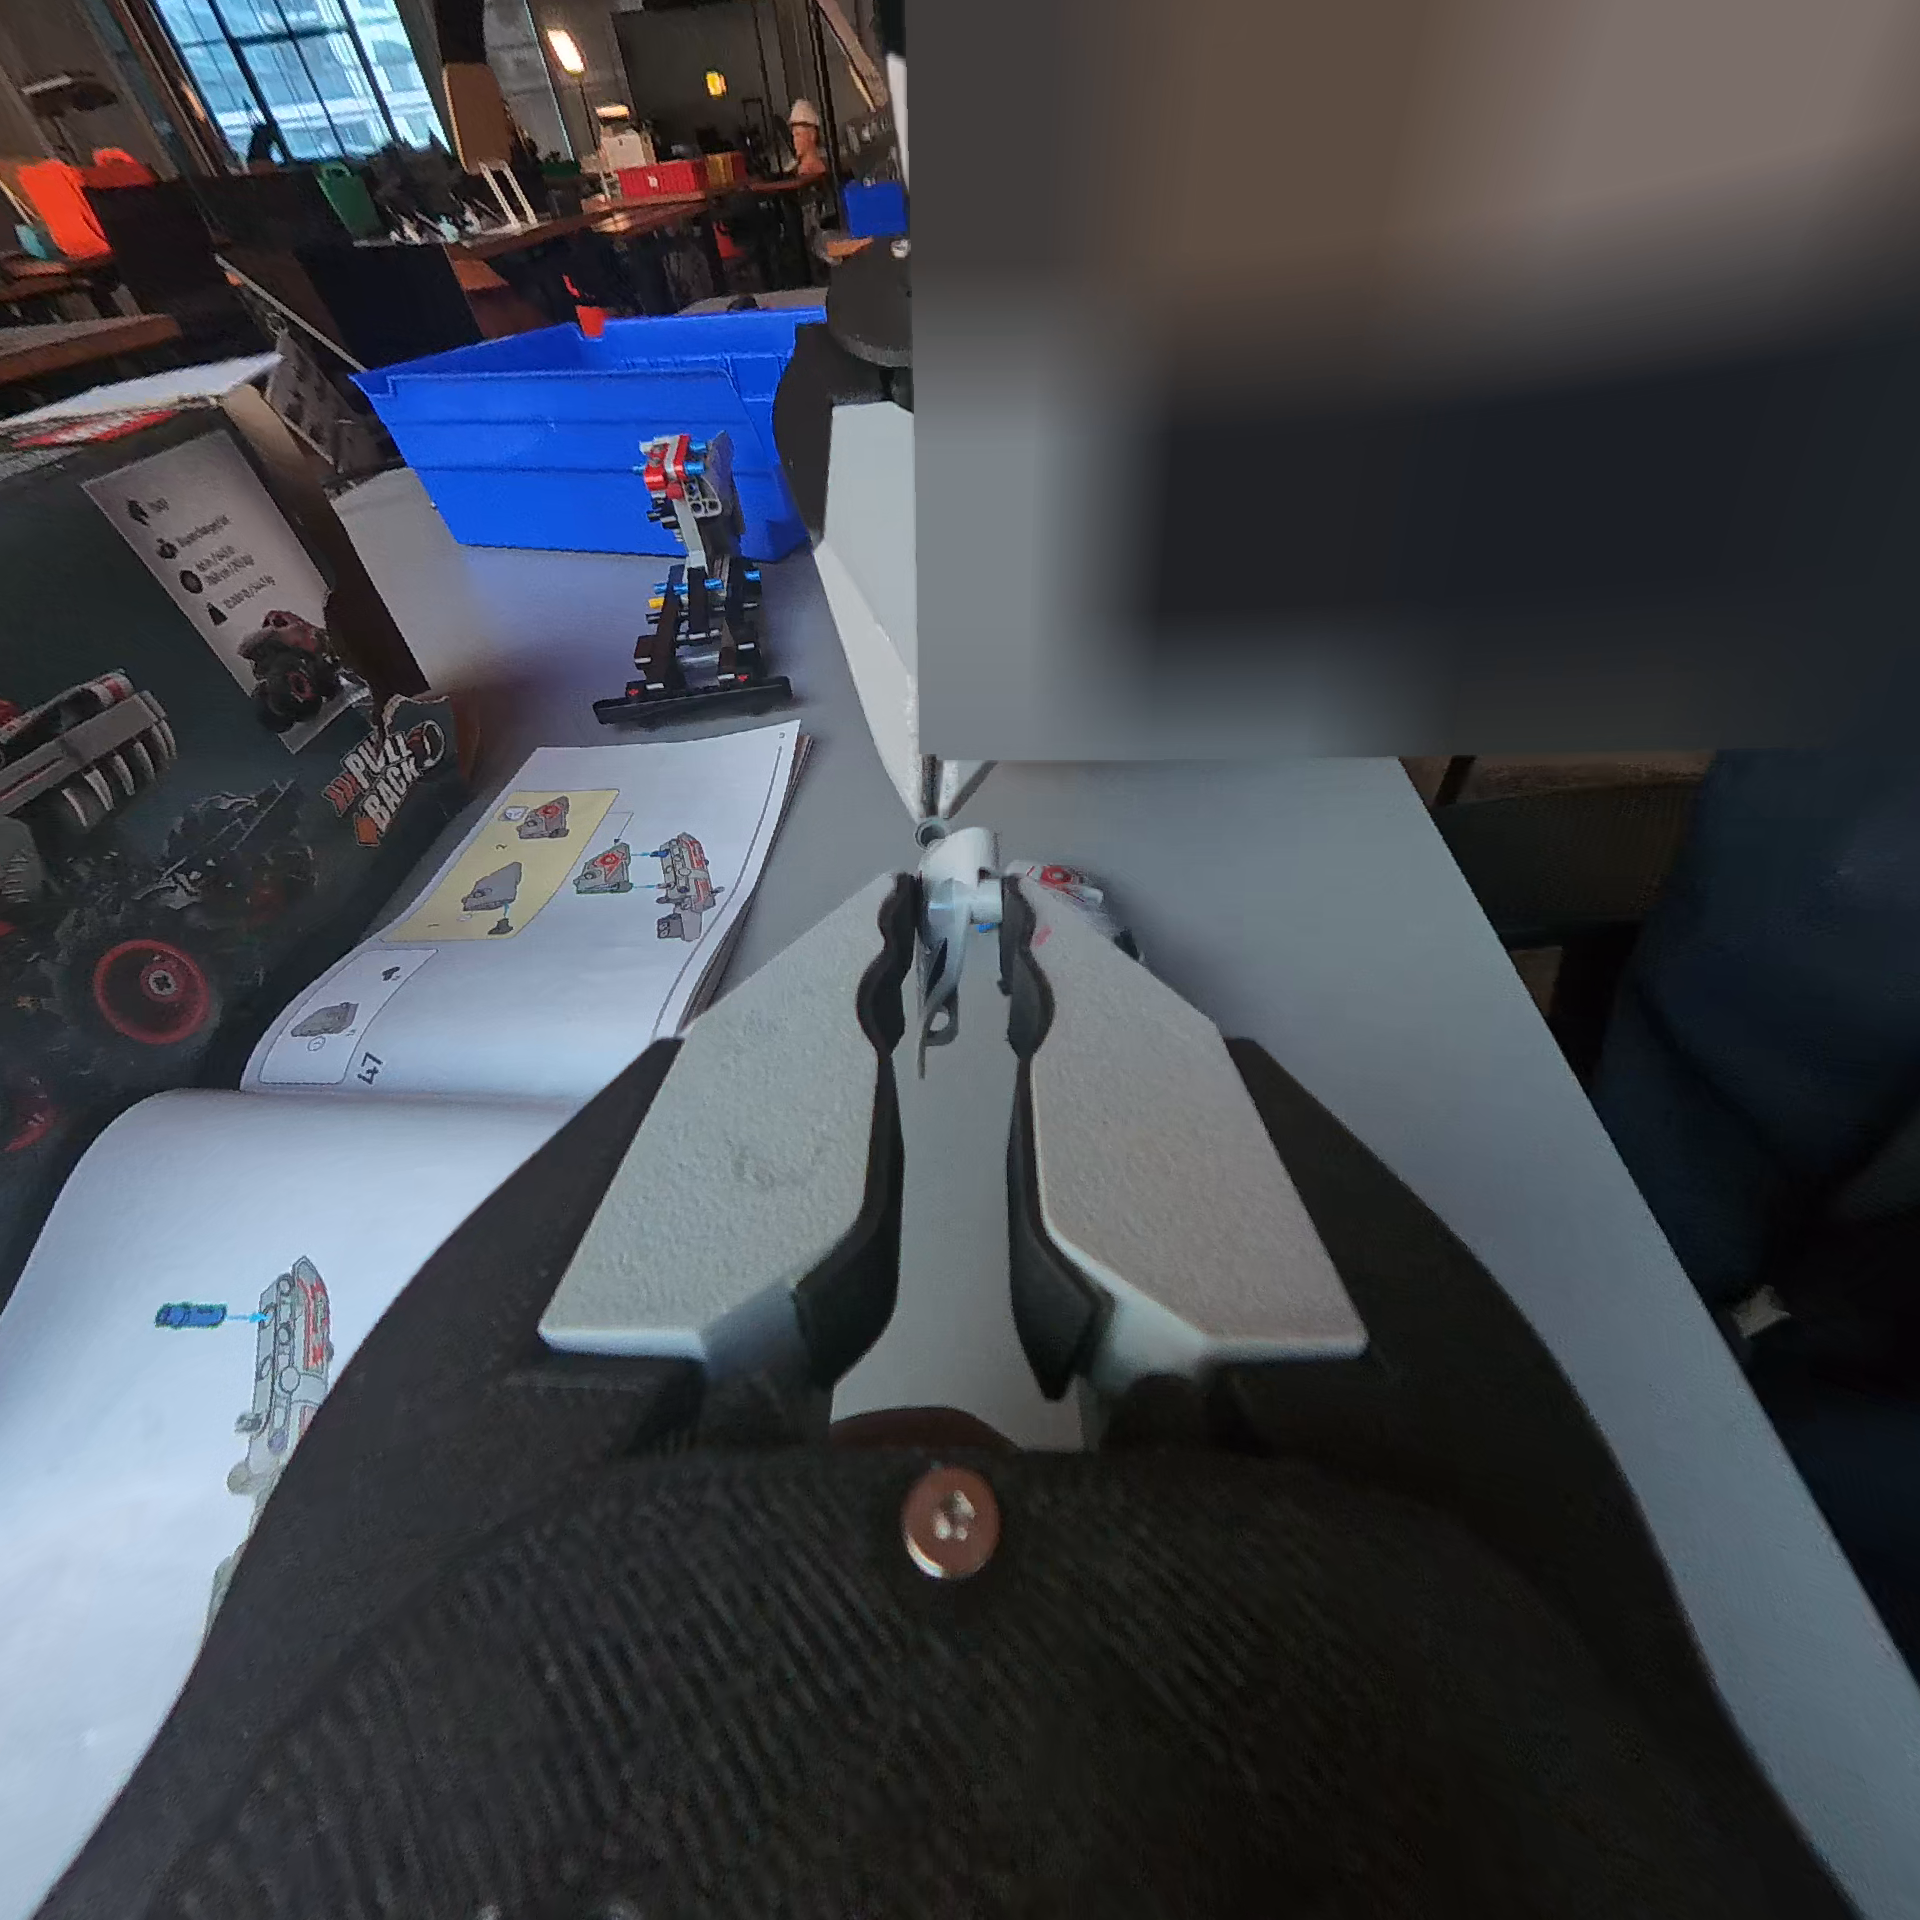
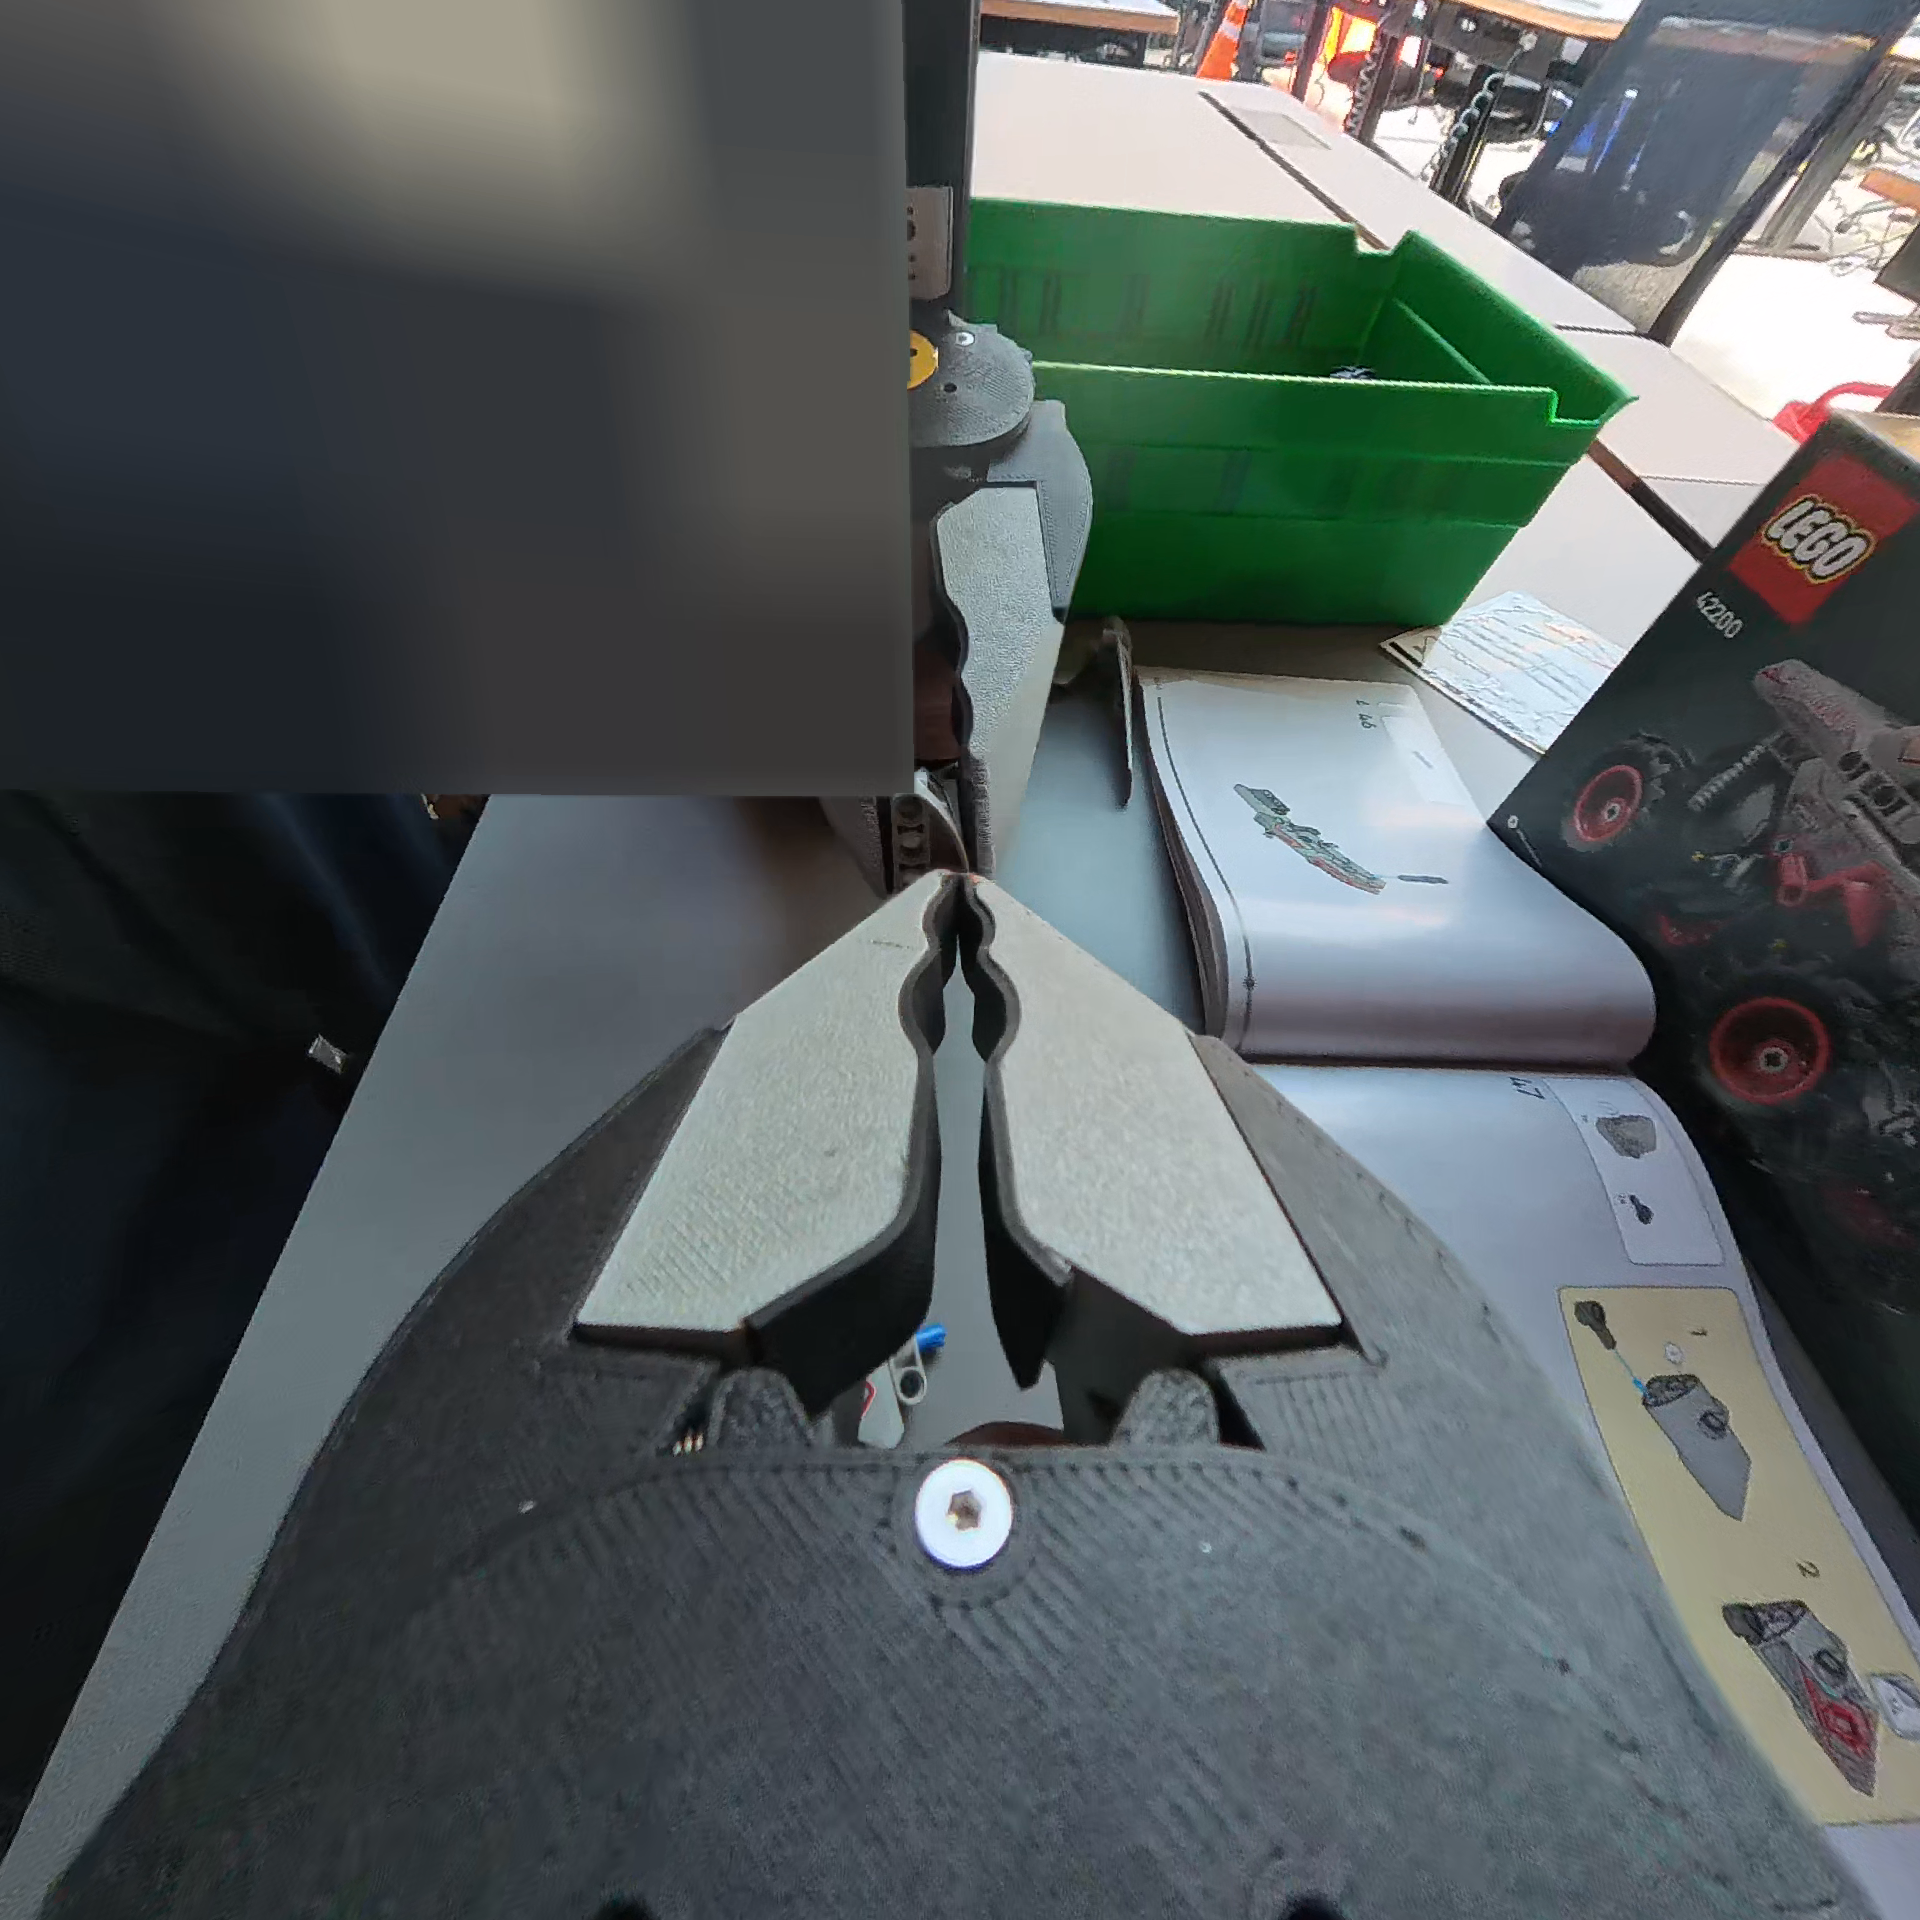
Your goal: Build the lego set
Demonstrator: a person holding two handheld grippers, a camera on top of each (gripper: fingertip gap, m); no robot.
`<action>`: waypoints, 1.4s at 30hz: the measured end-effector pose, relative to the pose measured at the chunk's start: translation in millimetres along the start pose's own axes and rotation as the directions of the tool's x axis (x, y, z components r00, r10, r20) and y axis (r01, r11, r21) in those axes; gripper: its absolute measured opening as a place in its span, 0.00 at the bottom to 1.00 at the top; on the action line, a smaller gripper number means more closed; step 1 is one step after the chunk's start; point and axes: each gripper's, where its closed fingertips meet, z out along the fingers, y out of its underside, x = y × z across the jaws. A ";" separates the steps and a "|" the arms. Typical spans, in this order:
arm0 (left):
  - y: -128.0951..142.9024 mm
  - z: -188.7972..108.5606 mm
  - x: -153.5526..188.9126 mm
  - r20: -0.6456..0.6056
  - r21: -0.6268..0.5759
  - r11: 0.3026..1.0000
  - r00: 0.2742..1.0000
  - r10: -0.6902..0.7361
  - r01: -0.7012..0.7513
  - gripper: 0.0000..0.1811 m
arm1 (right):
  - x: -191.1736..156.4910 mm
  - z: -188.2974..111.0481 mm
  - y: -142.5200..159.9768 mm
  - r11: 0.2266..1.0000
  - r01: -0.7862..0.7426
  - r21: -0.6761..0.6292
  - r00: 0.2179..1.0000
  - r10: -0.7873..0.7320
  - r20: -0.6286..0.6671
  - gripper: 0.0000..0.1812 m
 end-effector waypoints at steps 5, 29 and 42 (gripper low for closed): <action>-2.8 -2.5 -2.4 0.010 0.016 1.000 1.000 0.010 -0.011 0.07 | 7.7 -8.5 -0.9 1.000 -0.001 0.004 1.000 0.001 -0.028 0.00; -0.5 1.0 1.6 0.009 -0.018 0.999 0.999 0.043 -0.042 0.07 | 0.7 -1.9 1.9 1.000 -0.019 -0.013 1.000 0.019 0.014 0.00; -0.2 0.3 3.8 0.008 -0.020 0.998 0.998 0.063 -0.063 0.07 | -4.2 0.3 4.3 1.000 -0.029 -0.012 0.998 0.030 0.056 0.00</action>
